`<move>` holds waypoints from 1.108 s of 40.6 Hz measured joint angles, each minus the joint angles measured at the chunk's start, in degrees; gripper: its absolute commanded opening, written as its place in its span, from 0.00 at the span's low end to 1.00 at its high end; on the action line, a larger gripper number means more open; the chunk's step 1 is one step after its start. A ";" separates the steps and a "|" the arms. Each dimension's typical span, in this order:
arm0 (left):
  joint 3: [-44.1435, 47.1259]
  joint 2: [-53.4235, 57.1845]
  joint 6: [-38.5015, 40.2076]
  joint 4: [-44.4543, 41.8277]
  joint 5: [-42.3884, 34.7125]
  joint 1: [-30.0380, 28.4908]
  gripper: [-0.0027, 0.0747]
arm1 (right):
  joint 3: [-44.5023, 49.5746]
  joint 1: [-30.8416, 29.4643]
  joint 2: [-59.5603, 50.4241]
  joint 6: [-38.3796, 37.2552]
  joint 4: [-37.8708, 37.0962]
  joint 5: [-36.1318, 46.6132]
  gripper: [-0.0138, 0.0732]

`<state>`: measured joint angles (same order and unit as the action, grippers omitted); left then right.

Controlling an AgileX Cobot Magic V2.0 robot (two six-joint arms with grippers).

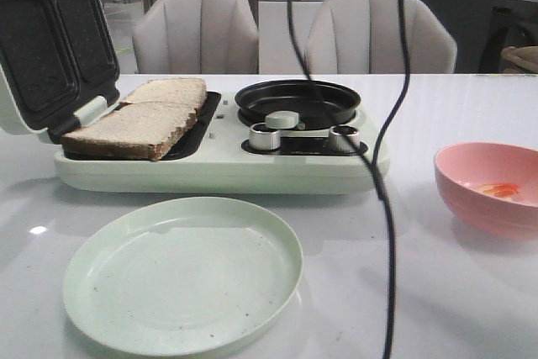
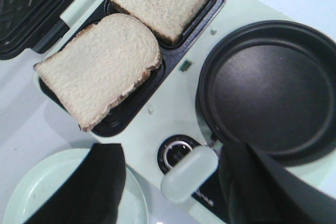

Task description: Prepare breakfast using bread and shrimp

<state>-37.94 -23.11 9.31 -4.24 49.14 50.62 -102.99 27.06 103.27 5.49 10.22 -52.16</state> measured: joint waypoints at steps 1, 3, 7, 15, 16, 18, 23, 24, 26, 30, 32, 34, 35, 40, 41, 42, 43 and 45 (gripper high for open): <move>0.00 0.00 0.00 0.00 0.00 0.00 0.60 | 0.42 0.00 -1.31 -0.19 -0.69 -0.94 0.74; 0.00 0.00 0.00 0.00 0.00 0.00 0.60 | 2.22 0.10 -4.92 -0.56 -2.17 -2.04 0.74; 0.00 0.00 0.00 0.00 0.00 0.00 0.60 | 7.43 0.32 -11.83 -0.87 -3.90 -2.62 0.74; 0.00 0.00 0.00 0.00 0.00 0.00 0.60 | 22.22 0.55 -27.28 -1.01 -4.52 -1.65 0.74; 0.00 0.00 0.00 0.00 0.00 0.00 0.60 | 24.50 0.55 -28.90 -1.01 -4.63 -1.21 0.74; 0.00 0.00 0.00 0.00 0.00 0.00 0.60 | 29.00 0.55 -33.24 -1.01 -4.65 -0.33 0.74; 0.00 0.00 0.00 0.00 0.00 0.00 0.60 | 38.42 0.55 -42.39 -1.01 -4.68 0.96 0.74; 0.00 0.00 0.00 0.00 0.00 0.00 0.60 | 39.87 0.55 -43.80 -1.01 -4.68 1.09 0.74; 0.00 0.00 0.00 0.00 0.00 0.00 0.60 | 43.16 0.55 -47.41 -1.01 -4.78 1.09 0.74; 0.00 0.00 0.00 0.00 0.00 0.00 0.60 | 49.55 0.55 -53.06 -1.01 -4.78 1.19 0.74; 0.00 0.00 0.00 0.00 0.00 0.00 0.60 | 52.22 0.55 -55.69 -1.13 -4.78 1.19 0.74; 0.00 0.00 0.00 0.00 0.00 0.00 0.60 | 54.65 0.55 -58.18 -1.48 -4.78 1.19 0.74; 0.00 0.00 0.00 0.00 0.00 0.00 0.60 | 55.92 0.55 -59.56 -1.79 -4.78 1.19 0.74; 0.00 0.00 0.00 0.00 0.04 0.00 0.60 | 60.23 0.55 -65.04 -5.49 -6.04 1.29 0.74; 0.00 0.00 0.00 0.00 0.14 0.00 0.60 | 60.97 0.55 -65.75 -6.02 -6.72 1.29 0.74; 0.00 0.00 0.00 0.00 0.47 0.00 0.60 | 61.61 0.55 -66.57 -6.89 -7.37 1.29 0.74; -0.10 -0.21 0.00 -0.12 0.98 0.00 0.60 | 62.00 0.55 -67.11 -7.58 -8.17 1.29 0.74; -0.63 -0.95 0.00 -0.50 2.86 0.00 0.60 | 62.78 0.55 -68.23 -9.33 -9.70 1.29 0.74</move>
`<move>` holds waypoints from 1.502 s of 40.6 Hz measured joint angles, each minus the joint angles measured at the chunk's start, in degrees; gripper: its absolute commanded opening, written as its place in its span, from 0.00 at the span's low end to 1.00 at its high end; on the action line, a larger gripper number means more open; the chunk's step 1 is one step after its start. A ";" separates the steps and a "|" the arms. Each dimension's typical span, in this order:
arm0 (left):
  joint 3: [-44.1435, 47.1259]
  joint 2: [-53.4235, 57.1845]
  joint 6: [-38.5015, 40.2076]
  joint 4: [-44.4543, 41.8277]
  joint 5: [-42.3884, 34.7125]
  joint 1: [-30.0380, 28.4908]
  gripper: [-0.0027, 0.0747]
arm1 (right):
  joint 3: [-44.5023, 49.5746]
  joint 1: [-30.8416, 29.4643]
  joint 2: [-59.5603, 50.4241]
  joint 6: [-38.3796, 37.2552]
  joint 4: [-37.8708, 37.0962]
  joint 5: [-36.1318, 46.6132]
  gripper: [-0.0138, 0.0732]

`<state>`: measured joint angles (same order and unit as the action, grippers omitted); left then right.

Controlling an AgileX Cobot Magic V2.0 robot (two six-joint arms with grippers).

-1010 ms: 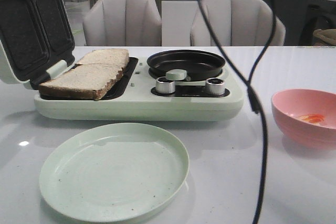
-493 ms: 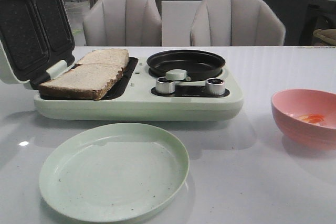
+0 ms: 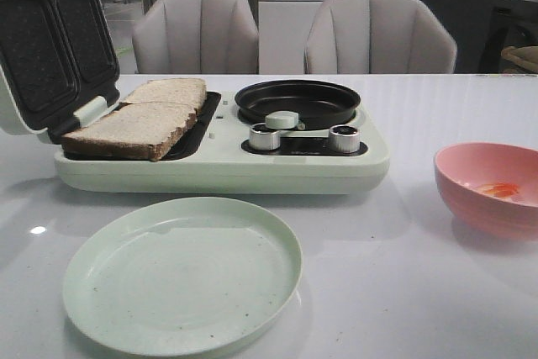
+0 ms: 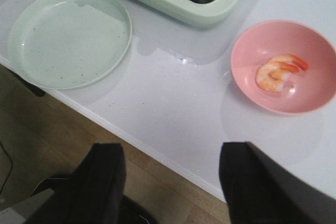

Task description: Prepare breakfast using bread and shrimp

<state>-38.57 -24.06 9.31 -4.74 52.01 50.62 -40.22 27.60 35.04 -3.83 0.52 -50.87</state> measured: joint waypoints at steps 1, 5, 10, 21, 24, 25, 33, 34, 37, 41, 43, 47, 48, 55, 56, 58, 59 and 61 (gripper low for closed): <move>-0.45 -0.46 0.00 -0.16 1.32 0.00 0.60 | 0.11 0.00 -0.35 -0.49 -0.52 -0.10 0.74; -2.83 -3.91 0.00 -1.94 6.63 0.00 0.60 | 0.61 0.00 -0.95 -1.49 -0.83 -0.10 0.74; -6.20 -9.48 1.40 -5.67 12.31 0.00 0.60 | 0.63 0.00 -0.95 -1.74 -0.83 -0.35 0.74; -11.20 -21.81 9.78 -15.59 18.59 -1.41 0.60 | 0.63 0.00 -0.95 -1.80 -0.83 -0.46 0.74; -12.33 -24.90 10.28 -15.83 18.59 -3.89 0.60 | 0.63 0.00 -0.95 -1.80 -0.83 -0.46 0.74; -12.81 -25.96 10.27 -15.70 18.59 -4.75 0.60 | 0.63 0.00 -0.95 -1.80 -0.83 -0.46 0.74; -16.24 -32.22 6.68 -12.43 18.59 -15.30 0.60 | 0.63 0.00 -0.95 -1.80 -0.83 -0.46 0.74; -16.61 -33.04 5.49 -11.81 18.59 -17.19 0.60 | 0.63 0.00 -0.95 -1.80 -0.83 -0.46 0.74; -17.68 -34.85 2.18 -8.89 18.59 -22.87 0.57 | 0.63 0.00 -0.95 -1.80 -0.83 -0.46 0.74; -18.28 -37.08 -4.01 -3.59 17.81 -31.14 0.50 | 0.63 0.00 -0.95 -1.80 -0.83 -0.46 0.74; -18.36 -38.03 -7.03 -0.42 17.13 -35.56 0.45 | 0.63 0.00 -0.95 -1.80 -0.83 -0.46 0.74; -18.40 -39.74 -12.39 6.33 15.14 -44.55 0.38 | 0.63 0.00 -0.95 -1.80 -0.83 -0.46 0.74; -18.40 -40.13 -13.55 7.89 14.57 -45.83 0.36 | 0.63 0.00 -0.95 -1.80 -0.83 -0.46 0.74; -18.77 -44.01 -24.39 22.55 9.92 -60.61 0.25 | 0.63 0.00 -0.95 -1.80 -0.83 -0.46 0.74; -18.91 -44.66 -25.79 24.60 9.54 -62.15 0.24 | 0.63 0.00 -0.95 -1.80 -0.83 -0.46 0.74; -19.32 -46.43 -29.02 29.27 8.96 -65.41 0.21 | 0.63 0.00 -0.95 -1.80 -0.83 -0.46 0.74; -19.68 -47.57 -30.83 31.87 8.77 -66.67 0.20 | 0.63 0.00 -0.95 -1.80 -0.83 -0.46 0.74; -20.50 -49.80 -33.66 36.24 8.19 -69.23 0.17 | 0.63 0.00 -0.95 -1.80 -0.83 -0.46 0.74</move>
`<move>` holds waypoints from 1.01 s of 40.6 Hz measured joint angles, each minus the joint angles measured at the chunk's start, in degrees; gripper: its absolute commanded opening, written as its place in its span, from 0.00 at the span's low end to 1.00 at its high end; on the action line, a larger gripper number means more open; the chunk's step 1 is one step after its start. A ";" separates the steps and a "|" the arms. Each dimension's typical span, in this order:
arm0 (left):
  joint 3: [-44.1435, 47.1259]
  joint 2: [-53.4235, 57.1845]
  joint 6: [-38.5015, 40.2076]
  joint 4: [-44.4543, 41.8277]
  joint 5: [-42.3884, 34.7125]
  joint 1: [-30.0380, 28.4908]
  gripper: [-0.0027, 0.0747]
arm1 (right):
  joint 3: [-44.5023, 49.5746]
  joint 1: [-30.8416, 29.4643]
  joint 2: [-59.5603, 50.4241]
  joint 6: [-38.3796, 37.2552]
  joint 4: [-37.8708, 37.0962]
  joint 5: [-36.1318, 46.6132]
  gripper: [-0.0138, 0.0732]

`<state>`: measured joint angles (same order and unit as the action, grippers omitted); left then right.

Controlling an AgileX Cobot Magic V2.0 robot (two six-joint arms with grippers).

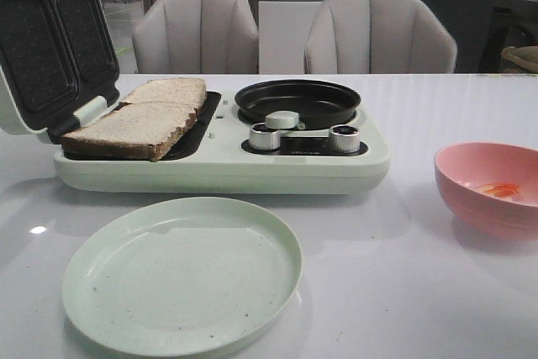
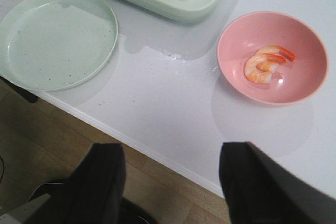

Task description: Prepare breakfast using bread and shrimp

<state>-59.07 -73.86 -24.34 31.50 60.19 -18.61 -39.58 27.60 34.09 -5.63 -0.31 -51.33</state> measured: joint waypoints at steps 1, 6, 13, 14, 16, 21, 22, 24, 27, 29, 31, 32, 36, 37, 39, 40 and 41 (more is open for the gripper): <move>-0.54 -1.34 -1.24 1.69 -0.57 -1.23 0.16 | 0.00 0.00 0.00 0.00 0.00 0.00 0.74; -3.91 -7.20 -4.09 8.39 -4.62 -4.24 0.16 | 0.00 0.00 0.00 0.00 0.00 0.00 0.74; -10.59 -15.24 -4.63 10.61 -11.26 -4.98 0.16 | 0.00 0.00 0.00 0.00 0.00 0.00 0.74; -11.78 -16.08 -4.63 10.71 -11.73 -4.98 0.16 | 0.00 0.00 0.00 0.00 0.00 0.00 0.74; -13.52 -17.98 -4.63 11.05 -12.96 -4.98 0.16 | 0.00 0.00 0.00 0.00 0.00 0.00 0.74; -18.75 -22.37 -4.67 12.60 -14.26 -4.98 0.16 | 0.00 0.00 0.00 0.00 0.00 0.00 0.74; -19.86 -23.34 -4.67 13.11 -14.26 -4.98 0.16 | 0.00 0.00 0.00 0.00 0.00 0.00 0.74; -21.75 -25.00 -4.67 14.10 -14.09 -4.98 0.16 | 0.00 0.00 0.00 0.00 0.00 0.00 0.74; -24.31 -27.31 -4.76 15.62 -13.52 -4.69 0.16 | 0.00 0.00 0.00 0.00 0.00 0.00 0.74; -25.57 -28.48 -4.76 16.49 -12.81 -4.30 0.16 | 0.00 0.00 0.00 0.00 0.00 0.00 0.74; -26.58 -29.22 -4.89 17.07 -11.96 -3.61 0.16 | 0.00 0.00 0.00 0.00 0.00 0.00 0.74; -27.02 -29.56 -4.89 17.12 -11.53 -3.10 0.16 | 0.00 0.00 0.00 0.00 0.00 0.00 0.74; -27.56 -29.80 -5.78 18.09 -10.70 -0.80 0.16 | 0.00 0.00 0.00 0.00 0.00 0.00 0.74; -27.67 -29.80 -5.98 18.28 -10.56 -0.10 0.16 | 0.00 0.00 0.00 0.00 0.00 0.00 0.74; -27.79 -29.80 -6.21 18.53 -10.41 1.06 0.16 | 0.00 0.00 0.00 0.00 0.00 0.00 0.74; -27.88 -29.80 -6.34 18.67 -10.41 1.54 0.16 | 0.00 0.00 0.00 0.00 0.00 0.00 0.74; -27.88 -29.80 -6.43 18.78 -10.16 1.97 0.16 | 0.00 0.00 0.00 0.00 0.00 0.00 0.74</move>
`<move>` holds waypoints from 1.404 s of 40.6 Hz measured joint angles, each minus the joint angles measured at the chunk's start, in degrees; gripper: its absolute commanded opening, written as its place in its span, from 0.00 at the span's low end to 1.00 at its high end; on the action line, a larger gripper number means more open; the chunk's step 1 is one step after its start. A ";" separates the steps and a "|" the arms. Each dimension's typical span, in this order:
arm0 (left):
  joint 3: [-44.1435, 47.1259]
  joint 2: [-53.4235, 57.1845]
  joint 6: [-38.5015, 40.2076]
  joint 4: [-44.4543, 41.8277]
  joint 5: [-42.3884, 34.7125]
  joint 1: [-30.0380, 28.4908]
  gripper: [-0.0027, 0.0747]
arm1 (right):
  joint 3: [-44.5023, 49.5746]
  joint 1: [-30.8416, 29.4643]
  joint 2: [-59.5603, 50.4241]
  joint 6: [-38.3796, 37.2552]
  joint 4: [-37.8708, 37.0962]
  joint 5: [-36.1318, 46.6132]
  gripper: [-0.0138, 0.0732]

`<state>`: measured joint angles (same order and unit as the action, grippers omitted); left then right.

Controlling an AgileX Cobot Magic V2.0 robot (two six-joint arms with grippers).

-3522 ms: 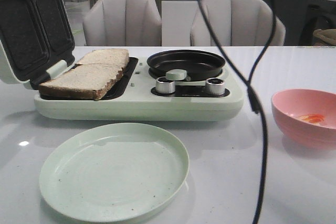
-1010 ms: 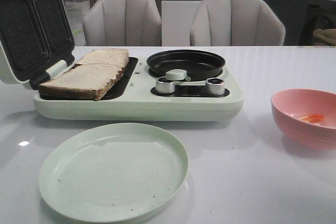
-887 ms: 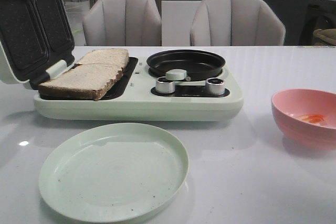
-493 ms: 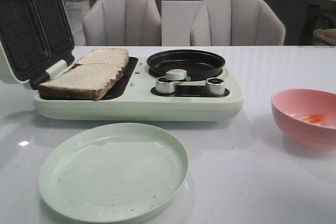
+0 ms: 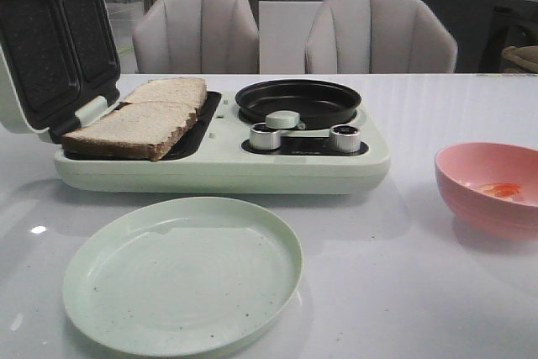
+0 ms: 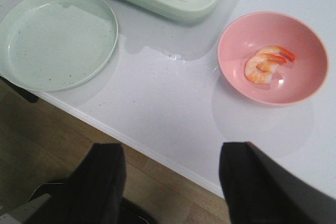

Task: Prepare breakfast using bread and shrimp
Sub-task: 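Push the press lid down over the bread with the left gripper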

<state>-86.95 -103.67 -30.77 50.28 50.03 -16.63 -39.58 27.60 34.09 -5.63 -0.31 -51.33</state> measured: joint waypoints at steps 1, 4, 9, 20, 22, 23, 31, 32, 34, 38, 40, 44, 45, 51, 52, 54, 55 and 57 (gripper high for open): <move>-0.04 0.00 -0.03 0.00 0.23 0.58 0.16 | 0.00 0.00 0.00 0.00 0.00 0.00 0.74; -0.13 0.00 -0.52 0.12 1.16 2.01 0.16 | 0.00 0.00 0.00 0.00 0.00 0.00 0.74; -0.13 0.63 -2.35 0.12 3.00 4.55 0.16 | 0.00 0.00 0.00 0.00 0.00 0.00 0.74; 0.92 7.06 -3.54 -4.52 4.04 12.29 0.16 | 0.00 0.00 0.00 0.00 0.00 0.00 0.74; 1.78 8.67 -3.64 -5.92 3.92 13.83 0.16 | 0.00 0.00 0.00 0.00 0.00 0.00 0.74; 2.59 9.42 -3.64 -6.77 3.91 14.49 0.16 | 0.00 0.00 0.00 0.00 0.00 0.00 0.74; 12.77 19.42 -4.24 -9.47 -0.97 20.78 0.16 | 0.00 0.00 0.00 0.00 0.00 0.00 0.74; 14.46 20.69 -4.24 -10.08 -1.51 21.74 0.16 | 0.00 0.00 0.00 0.00 0.00 0.00 0.74; 17.35 23.75 -4.33 -11.22 -2.51 23.54 0.16 | 0.00 0.00 0.00 0.00 0.00 0.00 0.74; 22.88 30.05 -4.57 -13.78 -3.91 27.18 0.16 | 0.00 0.00 0.00 0.00 0.00 0.00 0.74; 25.53 33.31 -4.67 -14.62 -4.28 29.22 0.17 | 0.00 0.00 0.00 0.00 0.00 0.00 0.74; 30.68 40.21 -4.67 -15.64 -5.50 33.35 0.17 | 0.00 0.00 0.00 0.00 0.00 0.00 0.74; 32.06 42.30 -4.67 -15.89 -5.74 34.06 0.17 | 0.00 0.00 0.00 0.00 0.00 0.00 0.74; 38.10 53.28 -4.67 -17.48 -6.15 37.11 0.17 | 0.00 0.00 0.00 0.00 0.00 0.00 0.74; 39.13 54.80 -4.67 -17.77 -6.04 37.21 0.17 | 0.00 0.00 0.00 0.00 0.00 0.00 0.74; 41.02 58.83 -3.50 -18.94 -5.85 37.21 0.17 | 0.00 0.00 0.00 0.00 0.00 0.00 0.74; 41.67 60.82 -2.37 -19.71 -5.70 37.21 0.17 | 0.00 0.00 0.00 0.00 0.00 0.00 0.74; 43.21 64.16 0.24 -21.94 -5.41 37.09 0.17 | 0.00 0.00 0.00 0.00 0.00 0.00 0.74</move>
<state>-43.74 -39.50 -30.52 28.34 44.62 20.46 -39.58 27.60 34.09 -5.63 -0.31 -51.33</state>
